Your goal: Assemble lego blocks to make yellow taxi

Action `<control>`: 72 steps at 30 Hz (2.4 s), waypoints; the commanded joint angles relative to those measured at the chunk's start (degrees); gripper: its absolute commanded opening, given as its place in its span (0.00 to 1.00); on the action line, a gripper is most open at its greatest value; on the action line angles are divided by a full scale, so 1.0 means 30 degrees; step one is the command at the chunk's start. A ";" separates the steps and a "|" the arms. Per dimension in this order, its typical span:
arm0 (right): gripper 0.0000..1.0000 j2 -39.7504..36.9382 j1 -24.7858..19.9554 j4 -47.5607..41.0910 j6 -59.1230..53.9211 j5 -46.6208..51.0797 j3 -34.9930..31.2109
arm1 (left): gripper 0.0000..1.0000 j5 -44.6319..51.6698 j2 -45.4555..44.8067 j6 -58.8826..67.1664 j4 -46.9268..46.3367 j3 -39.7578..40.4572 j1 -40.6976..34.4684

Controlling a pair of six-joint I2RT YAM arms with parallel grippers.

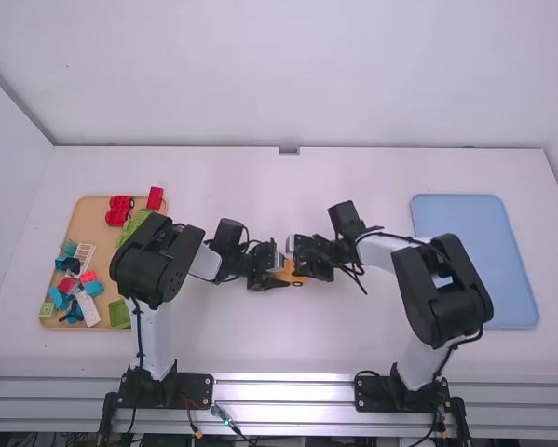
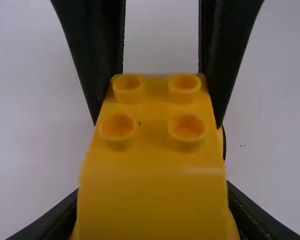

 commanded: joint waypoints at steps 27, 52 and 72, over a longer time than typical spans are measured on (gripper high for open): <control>0.08 -0.0240 0.1413 0.0452 0.2018 0.4488 -0.0867 | 0.52 -0.0146 0.0255 -0.0131 -0.0270 -0.0007 -0.0102; 0.06 -0.0240 0.2076 -0.1727 0.1428 0.5989 0.0291 | 0.46 -0.0146 0.0255 -0.0138 -0.0277 -0.0007 -0.0095; 0.06 -0.0240 0.2208 -0.1166 0.2004 0.6856 0.0277 | 0.40 -0.0146 0.0255 -0.0146 -0.0284 -0.0007 -0.0095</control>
